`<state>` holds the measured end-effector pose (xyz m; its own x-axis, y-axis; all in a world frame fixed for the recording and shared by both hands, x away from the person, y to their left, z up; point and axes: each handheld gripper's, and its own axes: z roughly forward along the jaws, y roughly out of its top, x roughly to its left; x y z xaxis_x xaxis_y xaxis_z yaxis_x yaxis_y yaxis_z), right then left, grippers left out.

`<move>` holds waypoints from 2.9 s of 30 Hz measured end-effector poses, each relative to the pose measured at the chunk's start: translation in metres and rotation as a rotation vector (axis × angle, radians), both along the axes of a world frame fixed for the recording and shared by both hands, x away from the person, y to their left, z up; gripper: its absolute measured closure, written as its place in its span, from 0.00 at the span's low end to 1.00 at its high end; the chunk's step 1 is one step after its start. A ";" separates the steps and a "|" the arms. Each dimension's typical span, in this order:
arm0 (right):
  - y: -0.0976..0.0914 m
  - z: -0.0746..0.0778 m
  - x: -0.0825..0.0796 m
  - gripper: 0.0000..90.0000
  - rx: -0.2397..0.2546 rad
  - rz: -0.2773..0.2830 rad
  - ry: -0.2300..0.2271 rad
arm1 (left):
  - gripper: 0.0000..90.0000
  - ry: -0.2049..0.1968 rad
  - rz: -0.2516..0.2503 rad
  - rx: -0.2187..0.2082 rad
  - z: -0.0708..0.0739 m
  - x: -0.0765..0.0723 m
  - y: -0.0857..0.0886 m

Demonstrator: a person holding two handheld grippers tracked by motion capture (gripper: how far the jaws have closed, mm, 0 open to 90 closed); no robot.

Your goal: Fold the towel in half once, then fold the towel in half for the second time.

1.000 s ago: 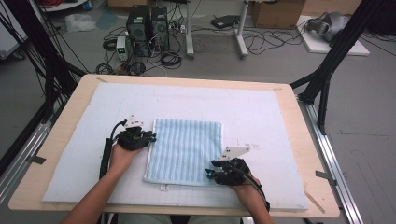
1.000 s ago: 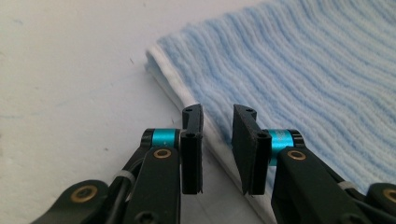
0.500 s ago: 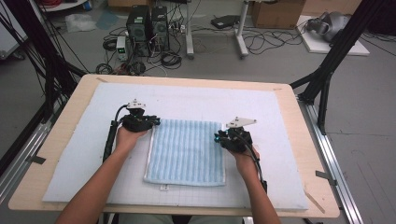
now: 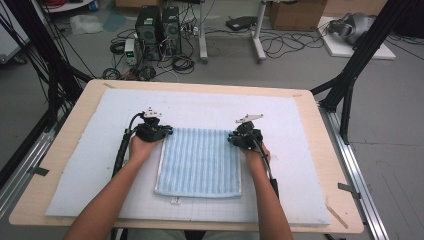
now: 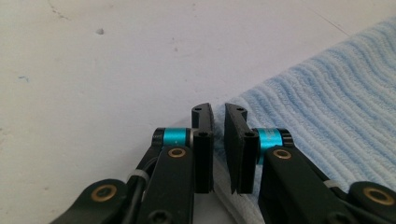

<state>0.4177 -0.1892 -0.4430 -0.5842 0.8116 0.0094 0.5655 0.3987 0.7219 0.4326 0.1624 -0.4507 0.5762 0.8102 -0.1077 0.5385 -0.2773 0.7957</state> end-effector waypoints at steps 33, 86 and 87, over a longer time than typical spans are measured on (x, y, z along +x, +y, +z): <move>-0.061 0.031 -0.082 0.19 0.066 -0.017 -0.178 | 0.17 -0.182 -0.113 -0.293 0.024 -0.054 0.061; -0.074 0.025 -0.092 0.13 0.152 0.010 -0.216 | 0.21 -0.176 -0.006 -0.237 0.029 -0.048 0.061; -0.074 0.025 -0.091 0.13 0.154 0.011 -0.213 | 0.21 -0.172 0.005 -0.229 0.030 -0.045 0.060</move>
<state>0.3262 -0.2633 -0.4180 -0.5951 0.8036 0.0084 0.3903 0.2798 0.8771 0.3880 0.2225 -0.4206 0.5983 0.7787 -0.1889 0.3907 -0.0777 0.9172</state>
